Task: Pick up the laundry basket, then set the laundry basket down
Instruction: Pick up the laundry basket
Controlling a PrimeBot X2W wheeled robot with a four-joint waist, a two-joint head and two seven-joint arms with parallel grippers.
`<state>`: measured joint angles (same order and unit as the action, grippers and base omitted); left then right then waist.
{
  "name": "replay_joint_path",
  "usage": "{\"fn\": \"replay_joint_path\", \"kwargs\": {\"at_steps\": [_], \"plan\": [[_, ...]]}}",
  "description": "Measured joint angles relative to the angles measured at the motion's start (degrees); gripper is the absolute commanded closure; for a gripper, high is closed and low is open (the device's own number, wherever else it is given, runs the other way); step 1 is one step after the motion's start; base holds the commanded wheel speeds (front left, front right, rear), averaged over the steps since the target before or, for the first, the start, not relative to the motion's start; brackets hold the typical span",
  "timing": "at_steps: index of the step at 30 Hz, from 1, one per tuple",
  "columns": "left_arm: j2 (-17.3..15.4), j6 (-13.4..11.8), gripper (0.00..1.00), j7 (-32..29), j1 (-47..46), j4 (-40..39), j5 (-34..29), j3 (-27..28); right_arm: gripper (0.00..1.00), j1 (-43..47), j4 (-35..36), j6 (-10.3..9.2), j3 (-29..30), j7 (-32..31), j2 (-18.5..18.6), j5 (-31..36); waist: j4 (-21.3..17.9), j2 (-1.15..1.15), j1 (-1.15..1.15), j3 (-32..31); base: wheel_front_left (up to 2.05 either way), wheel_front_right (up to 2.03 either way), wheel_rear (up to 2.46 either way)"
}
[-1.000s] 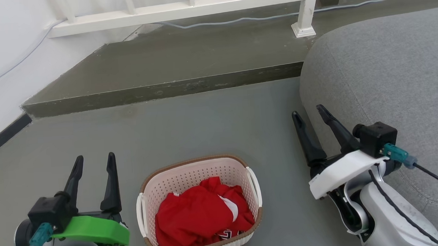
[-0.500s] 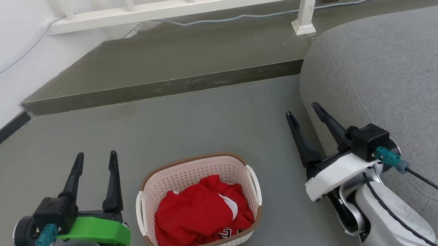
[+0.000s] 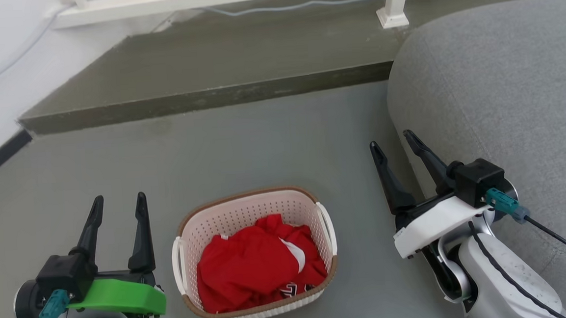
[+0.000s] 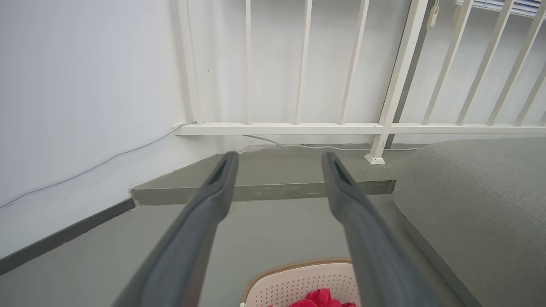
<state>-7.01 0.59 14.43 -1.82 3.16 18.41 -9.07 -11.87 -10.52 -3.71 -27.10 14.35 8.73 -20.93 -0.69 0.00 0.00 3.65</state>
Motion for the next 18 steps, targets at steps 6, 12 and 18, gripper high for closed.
{"fn": "replay_joint_path", "kwargs": {"at_steps": [6, 12, 18], "plan": [[0.1, 0.5, 0.0, 0.0, 0.0, 0.1, 0.7, 1.2, 0.0, -0.9, 0.1, 0.0, 0.1, 0.0, -0.4, 0.3, -0.3, 0.0, 0.0, 2.7, 0.0, 0.0, 0.0], [-0.1, 1.0, 0.0, 0.0, -1.5, 0.6, 1.1, 2.2, 0.0, -2.1, 0.2, -0.02, 0.8, 0.1, -1.2, 0.4, -1.0, 0.0, 0.0, 6.2, 0.0, 0.0, 0.0], [-0.3, 2.0, 0.0, 0.0, -2.3, 1.7, 2.5, 2.7, 0.0, -3.2, 0.1, -0.45, 1.0, 0.1, -1.6, 0.9, -1.6, 0.0, 0.0, 9.6, 0.0, 0.0, 0.0]]}}
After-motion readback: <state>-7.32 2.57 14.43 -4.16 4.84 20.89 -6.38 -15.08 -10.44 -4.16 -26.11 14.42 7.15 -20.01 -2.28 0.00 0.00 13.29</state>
